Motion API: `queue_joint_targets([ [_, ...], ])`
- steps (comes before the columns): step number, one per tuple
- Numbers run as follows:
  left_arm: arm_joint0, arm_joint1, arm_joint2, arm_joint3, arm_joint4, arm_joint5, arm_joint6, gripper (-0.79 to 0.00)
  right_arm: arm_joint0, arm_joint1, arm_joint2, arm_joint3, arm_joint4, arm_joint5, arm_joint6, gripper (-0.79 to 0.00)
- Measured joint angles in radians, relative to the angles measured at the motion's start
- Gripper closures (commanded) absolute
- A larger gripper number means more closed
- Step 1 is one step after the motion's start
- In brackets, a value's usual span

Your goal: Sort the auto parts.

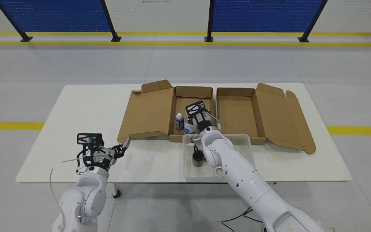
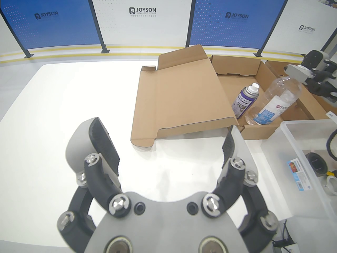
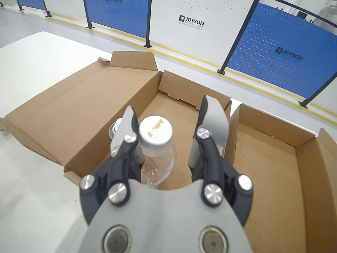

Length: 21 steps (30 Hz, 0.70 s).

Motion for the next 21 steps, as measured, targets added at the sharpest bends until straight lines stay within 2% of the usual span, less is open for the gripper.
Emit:
queue_joint_targets([
  [3,0.0,0.0,0.0,0.0,0.0,0.0,0.0,-0.785,-0.006,0.003,0.009,-0.034,-0.045,0.013,0.008,-0.677],
  [6,0.0,0.0,0.0,0.0,0.0,0.0,0.0,-0.785,-0.02,0.011,0.026,-0.099,-0.094,0.024,0.036,-0.696],
  [7,0.0,0.0,0.0,0.0,0.0,0.0,0.0,-0.785,-0.028,0.016,0.034,-0.134,-0.123,0.029,0.057,-0.733],
  [9,0.0,0.0,0.0,0.0,0.0,0.0,0.0,-0.785,-0.042,0.024,0.047,-0.196,-0.171,0.031,0.103,-0.717],
  [13,0.0,0.0,0.0,0.0,0.0,0.0,0.0,-0.785,-0.096,0.048,0.097,-0.378,-0.273,0.02,0.254,-0.73],
  [14,0.0,0.0,0.0,0.0,0.0,0.0,0.0,-0.785,-0.11,0.053,0.111,-0.418,-0.289,0.009,0.295,-0.779],
  [21,0.0,0.0,0.0,0.0,0.0,0.0,0.0,-0.785,-0.197,0.089,0.194,-0.684,-0.432,-0.165,0.672,-0.785],
])
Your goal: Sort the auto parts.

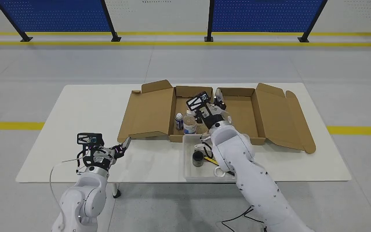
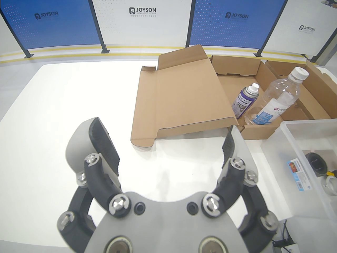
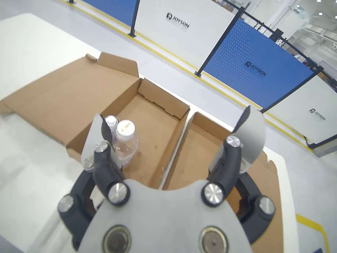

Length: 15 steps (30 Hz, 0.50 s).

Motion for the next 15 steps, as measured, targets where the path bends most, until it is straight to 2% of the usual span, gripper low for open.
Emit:
queue_joint_targets([
  [5,0.0,0.0,0.0,0.0,0.0,0.0,0.0,-0.785,-0.052,0.011,0.04,-0.115,0.008,-0.119,0.204,-0.785],
  [10,0.0,0.0,0.0,0.0,0.0,0.0,0.0,-0.785,-0.073,0.016,0.04,-0.148,-0.021,-0.227,0.39,-0.785],
  [15,0.0,0.0,0.0,0.0,0.0,0.0,0.0,-0.785,-0.086,0.011,0.029,-0.12,0.041,-0.251,0.453,-0.785],
])
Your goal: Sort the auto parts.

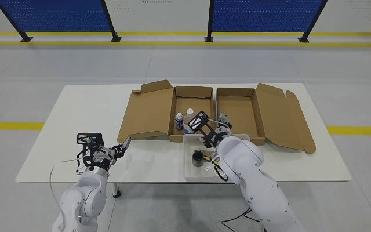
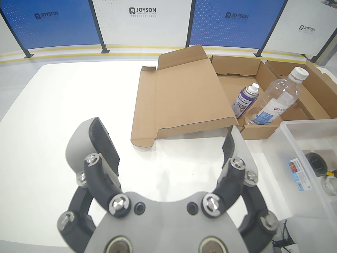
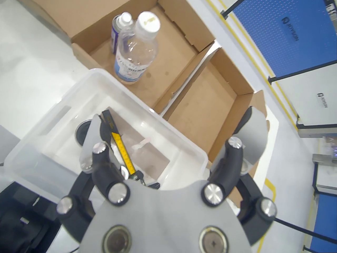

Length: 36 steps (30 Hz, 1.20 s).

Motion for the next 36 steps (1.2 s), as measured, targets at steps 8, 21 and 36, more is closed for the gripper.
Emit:
queue_joint_targets([
  [8,0.0,0.0,0.0,0.0,0.0,0.0,0.0,-0.785,-0.01,-0.007,-0.015,0.102,0.06,-0.015,0.036,-0.785],
  [21,0.0,0.0,0.0,0.0,0.0,0.0,0.0,-0.785,0.02,-0.016,-0.033,0.23,0.095,-0.029,-0.008,-0.69],
  [36,0.0,0.0,0.0,0.0,0.0,0.0,0.0,-0.785,0.075,-0.034,-0.088,0.317,0.102,-0.051,-0.005,-0.456],
])
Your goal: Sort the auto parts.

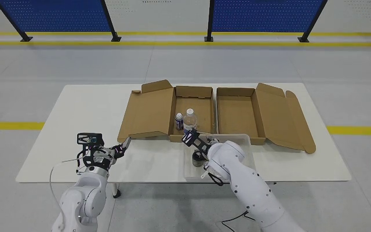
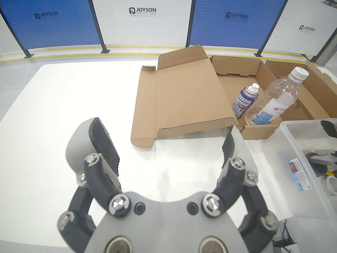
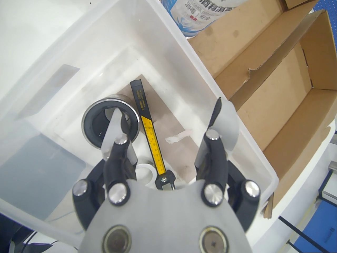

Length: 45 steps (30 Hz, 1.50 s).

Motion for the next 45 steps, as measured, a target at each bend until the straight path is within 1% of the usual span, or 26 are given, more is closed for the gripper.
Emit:
queue_joint_targets([
  [1,0.0,0.0,0.0,0.0,0.0,0.0,0.0,-0.785,0.001,-0.001,-0.003,0.005,0.003,-0.001,0.0,-0.4],
  [5,0.0,0.0,0.0,0.0,0.0,0.0,0.0,-0.785,0.006,-0.005,-0.019,0.028,0.008,-0.012,0.002,-0.32],
  [6,0.0,0.0,0.0,0.0,0.0,0.0,0.0,-0.785,0.008,-0.006,-0.022,0.033,0.007,-0.016,0.002,-0.311],
  [8,0.0,0.0,0.0,0.0,0.0,0.0,0.0,-0.785,0.01,-0.007,-0.027,0.044,0.006,-0.02,0.001,-0.234],
  [10,0.0,0.0,0.0,0.0,0.0,0.0,0.0,-0.785,0.011,-0.009,-0.03,0.052,0.006,-0.021,-0.001,-0.203],
  [11,0.0,0.0,0.0,0.0,0.0,0.0,0.0,-0.785,0.011,-0.009,-0.031,0.055,0.006,-0.021,-0.003,-0.154],
  [12,0.0,0.0,0.0,0.0,0.0,0.0,0.0,-0.785,0.011,-0.009,-0.031,0.058,0.006,-0.021,-0.005,-0.126],
  [14,0.0,0.0,0.0,0.0,0.0,0.0,0.0,-0.785,0.011,-0.01,-0.032,0.063,0.006,-0.02,-0.007,-0.022],
  [15,0.0,0.0,0.0,0.0,0.0,0.0,0.0,-0.785,0.012,-0.011,-0.032,0.064,0.006,-0.019,-0.008,0.0],
  [24,0.0,0.0,0.0,0.0,0.0,0.0,0.0,-0.785,0.001,-0.009,-0.015,0.039,-0.005,-0.004,-0.024,0.0],
  [30,0.0,0.0,0.0,0.0,0.0,0.0,0.0,-0.785,-0.027,0.004,0.039,-0.064,-0.018,0.001,-0.023,0.0],
  [36,0.0,0.0,0.0,0.0,0.0,0.0,0.0,-0.785,-0.076,0.02,0.116,-0.205,-0.024,0.002,-0.04,0.0],
  [41,0.0,0.0,0.0,0.0,0.0,0.0,0.0,-0.785,-0.123,0.028,0.184,-0.314,0.033,0.019,-0.125,0.0],
  [45,0.0,0.0,0.0,0.0,0.0,0.0,0.0,-0.785,-0.153,0.029,0.228,-0.339,0.13,0.042,-0.242,0.0],
])
